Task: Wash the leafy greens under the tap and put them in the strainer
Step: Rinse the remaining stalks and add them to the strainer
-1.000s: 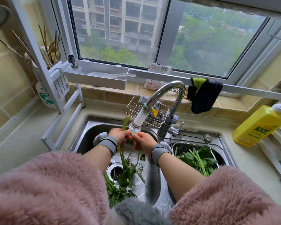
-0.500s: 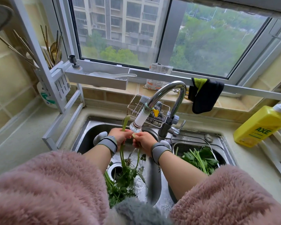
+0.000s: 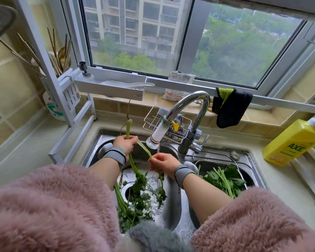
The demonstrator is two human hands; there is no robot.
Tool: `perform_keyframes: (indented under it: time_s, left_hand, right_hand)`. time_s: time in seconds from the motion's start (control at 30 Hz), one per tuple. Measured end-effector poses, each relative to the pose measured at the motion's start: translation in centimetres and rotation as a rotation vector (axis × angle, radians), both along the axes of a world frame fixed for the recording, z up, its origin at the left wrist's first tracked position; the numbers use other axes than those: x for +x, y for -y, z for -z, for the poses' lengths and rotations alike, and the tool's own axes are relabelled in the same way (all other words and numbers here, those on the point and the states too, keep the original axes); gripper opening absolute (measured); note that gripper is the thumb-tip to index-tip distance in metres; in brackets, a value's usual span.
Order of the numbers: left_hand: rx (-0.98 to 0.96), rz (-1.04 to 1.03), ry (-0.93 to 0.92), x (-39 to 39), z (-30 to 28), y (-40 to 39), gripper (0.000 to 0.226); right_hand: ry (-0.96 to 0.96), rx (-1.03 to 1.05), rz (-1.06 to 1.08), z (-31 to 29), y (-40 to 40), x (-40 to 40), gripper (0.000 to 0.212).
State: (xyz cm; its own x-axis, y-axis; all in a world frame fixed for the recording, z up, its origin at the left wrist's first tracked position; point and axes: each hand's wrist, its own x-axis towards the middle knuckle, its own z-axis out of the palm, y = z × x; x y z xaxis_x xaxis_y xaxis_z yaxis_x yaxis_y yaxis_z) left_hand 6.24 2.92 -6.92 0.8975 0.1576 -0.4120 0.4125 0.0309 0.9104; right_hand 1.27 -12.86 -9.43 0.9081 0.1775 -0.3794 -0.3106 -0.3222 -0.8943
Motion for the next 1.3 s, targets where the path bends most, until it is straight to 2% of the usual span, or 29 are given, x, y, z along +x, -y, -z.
perform_keyframes:
  time_s: [0.1, 0.2, 0.27, 0.3, 0.37, 0.47, 0.6, 0.73, 0.87, 0.93, 1.0, 1.17, 1.3]
  left_hand:
    - [0.005, 0.006, -0.041, 0.2, 0.6, -0.3, 0.023]
    - [0.102, 0.067, -0.077, 0.0, 1.0, -0.6, 0.023]
    - [0.175, 0.096, -0.078, -0.3, 0.9, -0.6, 0.007]
    - [0.207, 0.099, -0.057, -0.5, 0.9, -0.6, 0.011]
    - [0.255, 0.129, -0.017, -0.9, 0.8, -0.4, 0.033]
    - [0.302, 0.140, 0.038, -0.9, 0.9, 0.0, 0.038]
    - [0.153, 0.108, -0.017, -0.7, 0.5, 0.5, 0.028]
    - [0.101, 0.180, -0.030, -1.1, 0.2, 0.8, 0.024]
    - [0.161, 0.150, 0.086, -1.2, 0.4, 1.1, 0.032]
    - [0.167, 0.168, 0.086, -1.1, 0.4, 1.0, 0.025]
    - [0.144, 0.225, 0.025, -1.1, 0.4, 1.1, 0.017]
    - [0.094, 0.346, -0.123, -1.3, 1.1, 1.1, 0.019]
    - [0.084, 0.356, -0.165, -1.0, 2.1, 0.9, 0.014]
  right_hand:
    - [0.054, -0.013, 0.059, 0.0, -0.1, 0.1, 0.024]
    - [0.063, 0.008, 0.103, 0.3, -0.1, 0.3, 0.028]
    - [0.058, 0.031, 0.124, 0.3, -0.1, 0.3, 0.025]
    - [0.051, 0.050, 0.131, 0.2, -0.1, 0.3, 0.023]
    - [0.027, 0.094, 0.132, 0.1, -0.2, 0.3, 0.023]
    - [0.008, 0.118, 0.127, -0.1, -0.4, 0.4, 0.023]
    - [-0.005, 0.131, 0.136, -0.1, -0.6, 0.4, 0.022]
    - [-0.027, 0.146, 0.135, -0.3, -0.7, 0.3, 0.020]
    - [-0.036, 0.117, 0.122, -0.4, -0.5, 0.3, 0.021]
    - [-0.033, 0.133, 0.138, -0.4, -0.4, 0.3, 0.020]
    - [-0.024, 0.162, 0.160, -0.5, -0.5, 0.3, 0.019]
    - [0.002, 0.243, 0.224, -0.9, -0.9, 0.4, 0.016]
    - [0.035, 0.171, 0.175, -0.6, -1.2, 0.5, 0.029]
